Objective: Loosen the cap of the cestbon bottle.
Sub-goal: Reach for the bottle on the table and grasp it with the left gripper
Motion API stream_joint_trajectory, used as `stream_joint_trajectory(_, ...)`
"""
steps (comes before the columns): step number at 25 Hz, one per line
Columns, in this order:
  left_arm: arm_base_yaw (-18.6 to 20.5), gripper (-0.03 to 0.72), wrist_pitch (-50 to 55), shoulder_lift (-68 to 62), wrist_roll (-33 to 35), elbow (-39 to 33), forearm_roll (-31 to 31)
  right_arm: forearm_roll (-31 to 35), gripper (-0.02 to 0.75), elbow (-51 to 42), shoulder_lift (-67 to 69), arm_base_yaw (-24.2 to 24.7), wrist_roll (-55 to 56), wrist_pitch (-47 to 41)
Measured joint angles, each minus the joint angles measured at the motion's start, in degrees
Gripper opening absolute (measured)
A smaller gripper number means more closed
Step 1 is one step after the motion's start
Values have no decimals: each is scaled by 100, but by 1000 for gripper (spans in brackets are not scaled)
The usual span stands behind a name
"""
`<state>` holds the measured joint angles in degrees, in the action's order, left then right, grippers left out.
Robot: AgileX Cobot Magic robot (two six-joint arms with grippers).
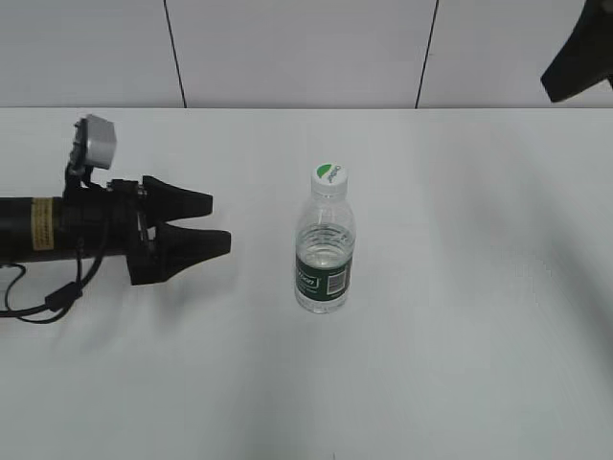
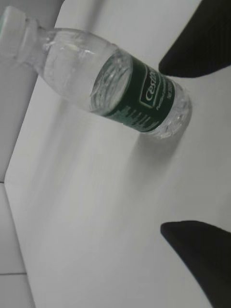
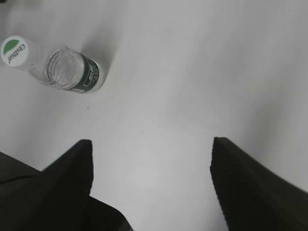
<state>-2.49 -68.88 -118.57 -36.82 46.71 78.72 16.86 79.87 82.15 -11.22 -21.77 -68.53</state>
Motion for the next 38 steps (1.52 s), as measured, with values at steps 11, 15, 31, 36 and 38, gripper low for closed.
stream_joint_trajectory(11,-1064,544,1,-514,-27,846,87,-20,539,926,911,-937,6,-76)
stream_joint_trajectory(15,-1353,544,291,-519,-134,1007,34,-26,539,1184,1119,-1193,6,-81)
stream_joint_trajectory(31,-1839,543,773,-763,-217,1119,-399,56,538,1232,1252,-1562,1,7)
stream_joint_trajectory(36,-1890,542,801,-823,-217,1124,-568,90,538,1232,1292,-1582,-5,17)
stream_joint_trajectory(38,-1895,531,825,-823,-217,1124,-573,123,538,1245,1376,-1615,-5,17)
